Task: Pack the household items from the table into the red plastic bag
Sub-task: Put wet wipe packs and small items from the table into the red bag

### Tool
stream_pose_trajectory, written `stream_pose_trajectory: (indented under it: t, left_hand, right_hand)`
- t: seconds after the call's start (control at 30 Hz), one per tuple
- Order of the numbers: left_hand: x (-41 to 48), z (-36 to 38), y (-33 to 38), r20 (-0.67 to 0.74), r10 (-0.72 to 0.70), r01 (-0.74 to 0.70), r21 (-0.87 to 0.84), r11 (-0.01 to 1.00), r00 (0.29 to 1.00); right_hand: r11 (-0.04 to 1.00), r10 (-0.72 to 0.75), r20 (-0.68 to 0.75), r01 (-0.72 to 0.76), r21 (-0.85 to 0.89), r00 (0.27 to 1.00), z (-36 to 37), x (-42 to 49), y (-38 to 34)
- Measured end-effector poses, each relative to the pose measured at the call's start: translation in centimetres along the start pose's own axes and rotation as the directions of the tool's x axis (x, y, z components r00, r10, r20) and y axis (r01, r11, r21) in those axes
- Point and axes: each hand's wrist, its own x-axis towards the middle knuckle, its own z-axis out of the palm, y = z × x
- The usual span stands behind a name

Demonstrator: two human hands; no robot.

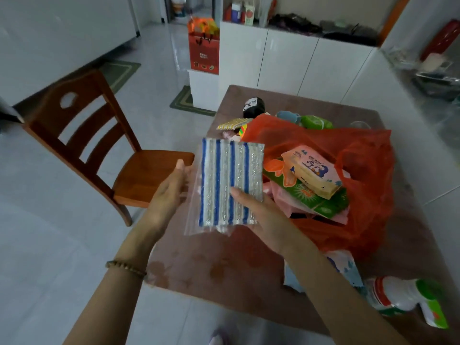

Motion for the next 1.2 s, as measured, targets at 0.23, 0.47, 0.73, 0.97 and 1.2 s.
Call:
stream_pose_trajectory:
  t: [0.23, 0.47, 0.73, 0.97, 1.2]
  left_hand:
    - [4.5, 6.9, -0.1, -0.031, 0.026, -0.025, 0.005, 1.0, 0.999]
    - [3.6, 10.3, -1.2, -0.196, 0.12, -0.141, -0.096, 0.985, 0.973]
    - [0.1, 14.1, -2.9, 0.161, 0.154, -0.149, -0.048, 0.988, 0.975]
    - [-2.8, 19.3, -6.5, 0.447, -0.604, 0.277, 0.603, 0.748, 0.66]
    - [-3.5, 24.5, -10.1, 0.229, -0.556, 0.576, -0.028, 0.817, 0.799]
  right_hand:
    - [0.985, -0.153, -0.324, 0.17, 0.027, 0.933, -8.5, 1.2, -3.3]
    - [0.962, -0.15, -0.544, -0.004, -0.272, 0.825, -13.1, 0.6, 0.4]
    - [0.989, 0.108, -0.553, -0.035, 0.142, 0.826, -15.7, -9.5, 6.5]
    - [0.756, 0.607, -0.435, -0.314, 0.574, 0.665, -17.4, -12.8, 15.4]
    - [0.691, 0.537, -0.45, -0.065, 0.72, 0.714, -18.2, -8.8, 16.1]
